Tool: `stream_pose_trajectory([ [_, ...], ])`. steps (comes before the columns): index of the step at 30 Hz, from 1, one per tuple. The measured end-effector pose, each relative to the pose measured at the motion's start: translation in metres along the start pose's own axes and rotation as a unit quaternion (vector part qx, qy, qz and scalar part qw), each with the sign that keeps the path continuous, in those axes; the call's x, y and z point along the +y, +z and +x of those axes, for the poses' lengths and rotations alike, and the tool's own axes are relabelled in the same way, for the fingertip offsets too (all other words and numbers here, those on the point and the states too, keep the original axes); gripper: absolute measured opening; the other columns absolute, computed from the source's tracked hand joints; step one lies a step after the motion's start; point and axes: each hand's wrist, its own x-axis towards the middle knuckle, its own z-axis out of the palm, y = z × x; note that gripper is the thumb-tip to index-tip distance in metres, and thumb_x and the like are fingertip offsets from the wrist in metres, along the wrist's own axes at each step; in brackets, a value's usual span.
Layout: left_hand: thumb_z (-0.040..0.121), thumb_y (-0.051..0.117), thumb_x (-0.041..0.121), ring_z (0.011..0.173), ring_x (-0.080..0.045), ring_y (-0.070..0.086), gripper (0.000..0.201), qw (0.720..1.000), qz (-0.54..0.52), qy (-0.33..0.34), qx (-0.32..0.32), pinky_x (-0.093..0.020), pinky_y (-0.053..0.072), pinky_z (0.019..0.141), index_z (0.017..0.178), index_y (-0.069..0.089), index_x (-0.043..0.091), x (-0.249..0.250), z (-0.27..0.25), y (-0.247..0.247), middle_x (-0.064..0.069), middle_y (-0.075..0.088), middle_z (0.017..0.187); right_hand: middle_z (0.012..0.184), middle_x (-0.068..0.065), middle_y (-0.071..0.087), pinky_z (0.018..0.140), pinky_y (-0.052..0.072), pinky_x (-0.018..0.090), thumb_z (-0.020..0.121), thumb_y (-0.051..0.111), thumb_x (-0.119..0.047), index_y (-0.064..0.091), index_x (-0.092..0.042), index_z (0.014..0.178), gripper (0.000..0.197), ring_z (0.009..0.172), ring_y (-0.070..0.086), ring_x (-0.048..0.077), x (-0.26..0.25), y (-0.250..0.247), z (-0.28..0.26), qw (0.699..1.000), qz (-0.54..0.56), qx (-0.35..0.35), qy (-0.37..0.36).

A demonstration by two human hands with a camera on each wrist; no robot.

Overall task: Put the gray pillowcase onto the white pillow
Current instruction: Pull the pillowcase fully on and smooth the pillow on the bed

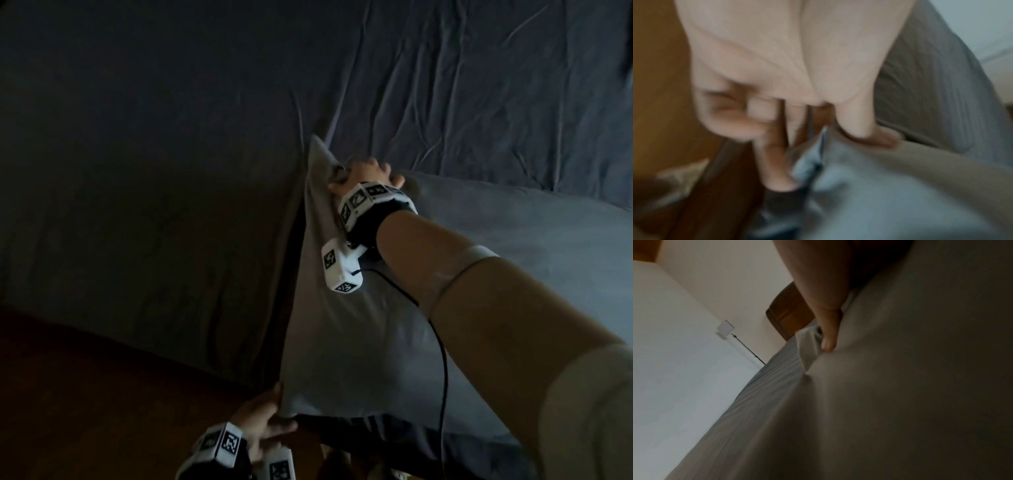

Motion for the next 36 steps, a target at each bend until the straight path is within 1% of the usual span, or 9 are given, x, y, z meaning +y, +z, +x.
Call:
stream_pose_trajectory([
  [3, 0.093, 0.051, 0.014, 0.050, -0.015, 0.048, 0.020, 0.996, -0.043, 0.078, 0.022, -0.019, 0.035, 0.043, 0.074, 0.058, 0.011, 0.000, 0.001, 0.007, -0.001, 0.056, 0.046, 0.125, 0.012, 0.056, 0.110, 0.017, 0.048, 0.087, 0.056, -0.039, 0.062, -0.014, 0.112, 0.036, 0.126, 0.039, 0.032, 0.005, -0.007, 0.001, 0.996, 0.088, -0.009, 0.026],
  [7, 0.089, 0.058, 0.012, 0.029, -0.008, 0.040, 0.024, 0.980, -0.054, 0.166, 0.101, -0.013, 0.029, 0.034, 0.065, 0.056, 0.008, 0.036, 0.003, -0.001, 0.003, 0.047, 0.033, 0.108, 0.009, 0.065, 0.092, 0.044, 0.033, 0.087, 0.056, -0.033, 0.066, -0.016, 0.103, 0.026, 0.102, 0.058, 0.028, 0.026, -0.036, 0.010, 0.980, 0.170, 0.099, 0.032],
  [10, 0.087, 0.061, 0.022, 0.025, -0.008, 0.043, 0.023, 0.978, 0.065, 0.158, 0.116, -0.013, 0.032, 0.033, 0.073, 0.058, 0.004, 0.062, 0.006, -0.006, 0.002, 0.048, 0.031, 0.100, 0.005, 0.067, 0.075, 0.041, 0.021, 0.084, 0.060, -0.025, 0.067, -0.020, 0.103, 0.020, 0.099, 0.061, 0.023, 0.043, -0.049, 0.009, 0.970, 0.207, 0.116, 0.044],
  [13, 0.085, 0.063, 0.019, 0.082, -0.025, 0.067, 0.032, 0.955, 0.213, 0.165, 0.126, -0.027, 0.047, 0.072, 0.114, 0.060, 0.005, 0.080, -0.017, -0.002, -0.013, 0.072, 0.086, 0.102, -0.002, 0.061, 0.091, 0.041, 0.026, 0.079, 0.065, -0.022, 0.056, -0.023, 0.122, 0.043, 0.103, 0.057, 0.018, 0.038, -0.048, -0.011, 0.965, 0.236, 0.109, -0.041],
  [15, 0.085, 0.063, 0.018, 0.115, -0.029, 0.055, 0.046, 0.928, 0.247, 0.222, 0.171, -0.029, 0.041, 0.092, 0.128, 0.051, 0.011, 0.092, -0.037, 0.007, -0.012, 0.060, 0.124, 0.124, -0.002, 0.056, 0.105, 0.032, 0.040, 0.080, 0.062, -0.026, 0.051, -0.030, 0.126, 0.047, 0.119, 0.049, 0.021, 0.047, -0.051, -0.034, 0.973, 0.189, 0.115, -0.071],
  [21, 0.093, 0.049, 0.019, 0.136, -0.014, 0.030, 0.054, 0.859, 0.212, 0.462, 0.065, -0.026, 0.023, 0.112, 0.143, 0.029, 0.021, 0.129, -0.062, 0.086, 0.001, 0.035, 0.145, 0.155, -0.010, 0.015, 0.113, 0.007, 0.041, 0.087, 0.054, -0.042, 0.027, -0.042, 0.140, 0.060, 0.144, 0.008, 0.015, 0.124, -0.026, -0.131, 0.989, 0.049, 0.094, -0.099],
  [24, 0.095, 0.044, 0.027, 0.138, -0.018, 0.029, 0.055, 0.828, 0.303, 0.456, 0.118, -0.020, 0.020, 0.108, 0.146, 0.022, 0.024, 0.123, -0.043, 0.113, -0.001, 0.029, 0.150, 0.154, -0.019, -0.009, 0.113, -0.009, 0.044, 0.089, 0.037, -0.057, 0.007, -0.053, 0.140, 0.059, 0.144, -0.012, 0.011, 0.203, -0.001, -0.167, 0.996, 0.018, 0.089, -0.014],
  [31, 0.098, 0.019, 0.044, 0.141, -0.031, 0.023, 0.060, 0.880, 0.308, 0.299, 0.204, -0.032, 0.014, 0.115, 0.144, 0.025, 0.005, 0.087, -0.023, 0.098, -0.019, 0.024, 0.151, 0.157, -0.005, -0.012, 0.115, -0.003, 0.053, 0.092, 0.030, -0.055, 0.004, -0.039, 0.146, 0.062, 0.144, -0.013, 0.021, 0.403, 0.004, -0.242, 0.905, 0.170, 0.125, 0.369],
  [36, 0.093, 0.017, 0.056, 0.129, -0.042, 0.038, 0.073, 0.829, 0.380, 0.254, 0.323, -0.043, 0.024, 0.112, 0.134, 0.043, 0.002, 0.092, -0.047, 0.097, -0.028, 0.042, 0.138, 0.155, -0.006, -0.018, 0.115, -0.008, 0.048, 0.095, 0.034, -0.045, -0.002, -0.038, 0.145, 0.062, 0.143, -0.017, 0.019, 0.381, -0.001, -0.251, 0.952, 0.123, 0.154, 0.235],
])
